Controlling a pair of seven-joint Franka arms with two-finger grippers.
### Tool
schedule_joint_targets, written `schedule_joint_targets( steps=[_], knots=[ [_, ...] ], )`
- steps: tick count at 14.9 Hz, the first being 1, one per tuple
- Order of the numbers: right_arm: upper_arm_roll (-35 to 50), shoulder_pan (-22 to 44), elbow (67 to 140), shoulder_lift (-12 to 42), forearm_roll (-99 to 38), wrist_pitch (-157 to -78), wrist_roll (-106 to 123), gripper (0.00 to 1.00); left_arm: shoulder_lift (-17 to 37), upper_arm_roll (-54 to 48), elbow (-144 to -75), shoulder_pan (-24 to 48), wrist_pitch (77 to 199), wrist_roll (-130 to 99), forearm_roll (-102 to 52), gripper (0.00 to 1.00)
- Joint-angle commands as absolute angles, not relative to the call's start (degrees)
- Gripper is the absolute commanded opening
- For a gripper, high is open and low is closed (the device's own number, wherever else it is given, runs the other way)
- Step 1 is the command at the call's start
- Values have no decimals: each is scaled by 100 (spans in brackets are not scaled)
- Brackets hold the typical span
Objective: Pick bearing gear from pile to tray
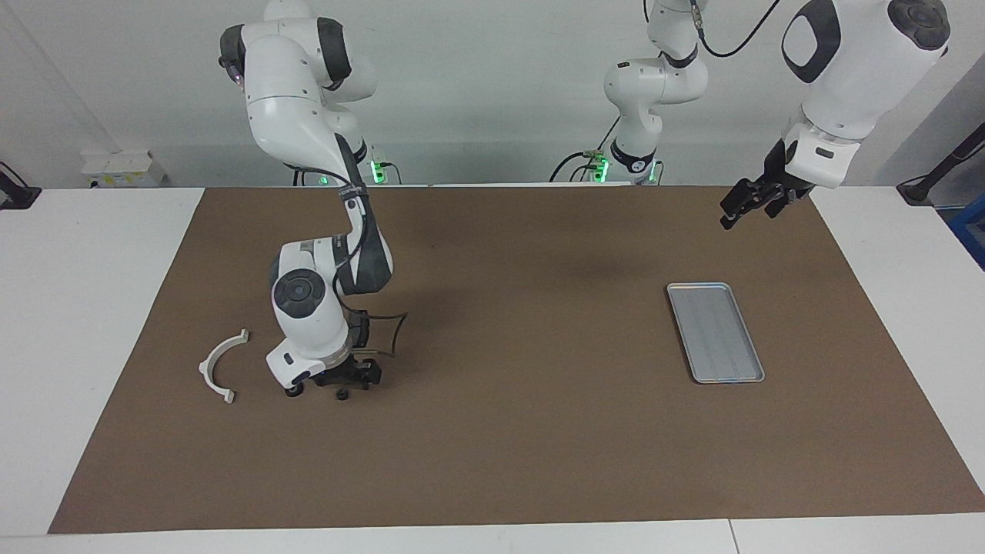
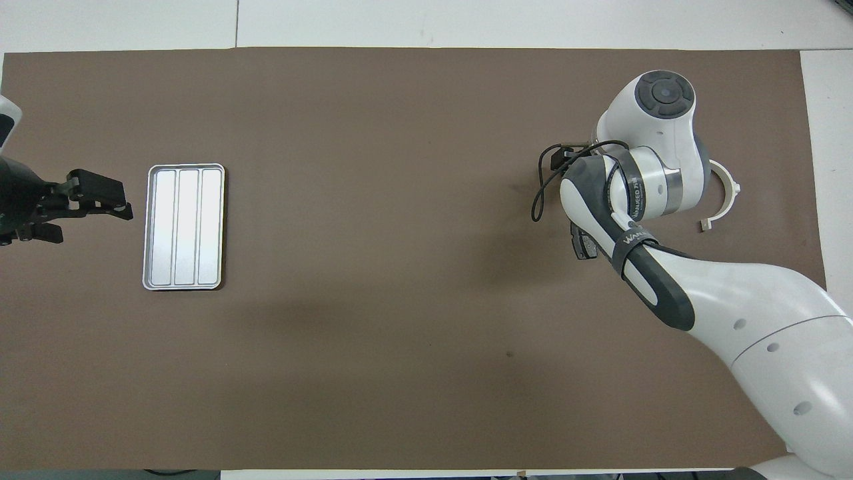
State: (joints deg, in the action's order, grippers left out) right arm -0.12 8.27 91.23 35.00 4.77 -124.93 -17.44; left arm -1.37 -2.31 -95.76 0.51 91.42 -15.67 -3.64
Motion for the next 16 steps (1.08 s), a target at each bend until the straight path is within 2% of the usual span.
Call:
schedule_joint_targets(
  steps=[1,8,10,11,14,16],
  knots=[
    [17,730,8878,3647,694,-12507,-1846,100,-220,-229,-9615,53,9062,-1529,-360,100],
    [26,721,8798,3709,668,-12630,-2144,93,-220,-229,-9615,53,9062,-1529,-360,100],
    [26,668,8798,3709,685,-12630,-2136,84,-220,-229,-9615,53,9062,-1529,-360,100],
    [26,659,8798,3709,677,-12630,-2136,83,-220,-229,-9615,53,9062,-1529,-360,100],
    [35,659,8807,3709,650,-12647,-2197,68,-220,-229,-9615,53,9062,-1529,-360,100],
    [35,668,8807,3709,510,-12822,-2241,62,-220,-229,-9615,53,9062,-1529,-360,100]
  ],
)
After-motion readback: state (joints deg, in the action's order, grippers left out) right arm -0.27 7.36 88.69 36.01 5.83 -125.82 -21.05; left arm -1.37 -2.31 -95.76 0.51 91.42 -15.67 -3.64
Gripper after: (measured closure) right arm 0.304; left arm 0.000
